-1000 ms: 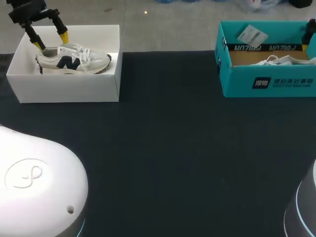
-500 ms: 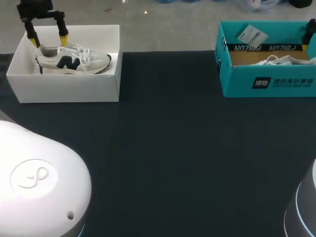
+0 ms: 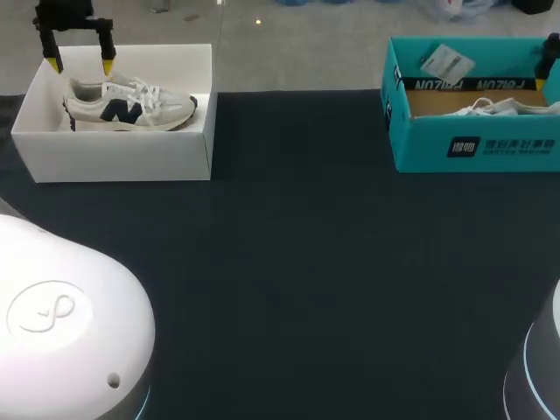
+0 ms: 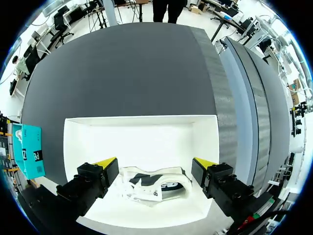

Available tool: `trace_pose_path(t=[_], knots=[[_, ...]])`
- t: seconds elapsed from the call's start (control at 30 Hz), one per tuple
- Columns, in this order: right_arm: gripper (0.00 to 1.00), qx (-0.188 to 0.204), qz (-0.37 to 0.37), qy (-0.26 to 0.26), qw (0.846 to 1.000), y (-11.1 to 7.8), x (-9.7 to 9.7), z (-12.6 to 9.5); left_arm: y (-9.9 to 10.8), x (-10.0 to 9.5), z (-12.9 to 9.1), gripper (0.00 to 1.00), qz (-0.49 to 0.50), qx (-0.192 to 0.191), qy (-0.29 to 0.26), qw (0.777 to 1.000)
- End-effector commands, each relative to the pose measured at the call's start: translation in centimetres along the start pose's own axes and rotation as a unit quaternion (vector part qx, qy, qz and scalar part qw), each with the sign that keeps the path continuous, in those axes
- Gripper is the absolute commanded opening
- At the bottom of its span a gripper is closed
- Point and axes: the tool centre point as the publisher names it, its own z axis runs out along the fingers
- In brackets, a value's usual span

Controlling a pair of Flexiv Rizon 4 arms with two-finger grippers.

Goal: Take the shoe out of the shoebox, open the shoe tongue, remove and reinsert the insole, then place the shoe into the shoebox

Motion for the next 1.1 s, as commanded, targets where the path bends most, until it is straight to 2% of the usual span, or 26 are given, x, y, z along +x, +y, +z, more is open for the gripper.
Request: trace_pose_path(t=[0.03, 0.23, 0.3, 0.37, 0.73, 0.77, 0.83, 0.9, 0.97, 1.1], knots=[[1.0, -0.001, 0.0, 0.0, 1.0, 0.0, 0.0, 0.0, 1.0, 0.8, 1.0, 1.0, -0.027, -0.095, 0.083, 0.992], [1.0, -0.001, 0.0, 0.0, 1.0, 0.0, 0.0, 0.0, 4.5, 2.5, 2.4, 1.0, -0.017, -0.059, 0.096, 0.994], [1.0, -0.001, 0.0, 0.0, 1.0, 0.0, 0.0, 0.0, 5.3, 2.9, 2.6, 1.0, -0.021, -0.041, 0.089, 0.995], [1.0, -0.001, 0.0, 0.0, 1.0, 0.0, 0.0, 0.0, 5.5, 2.9, 2.9, 1.0, -0.03, -0.009, 0.103, 0.994], [1.0, -0.001, 0.0, 0.0, 1.0, 0.0, 0.0, 0.0, 5.5, 2.9, 2.9, 1.0, -0.03, -0.009, 0.103, 0.994], [1.0, -0.001, 0.0, 0.0, 1.0, 0.0, 0.0, 0.0, 5.7, 2.8, 3.0, 1.0, -0.036, -0.023, 0.103, 0.994], [1.0, -0.001, 0.0, 0.0, 1.0, 0.0, 0.0, 0.0, 6.8, 3.3, 3.5, 1.0, -0.052, -0.014, 0.084, 0.995], [1.0, -0.001, 0.0, 0.0, 1.0, 0.0, 0.0, 0.0, 8.0, 4.3, 4.1, 1.0, -0.065, -0.029, 0.084, 0.994], [1.0, -0.001, 0.0, 0.0, 1.0, 0.0, 0.0, 0.0, 9.3, 5.4, 4.8, 1.0, -0.083, -0.046, 0.106, 0.99], [1.0, -0.001, 0.0, 0.0, 1.0, 0.0, 0.0, 0.0, 12.0, 7.7, 5.6, 1.0, -0.104, -0.038, 0.099, 0.989]])
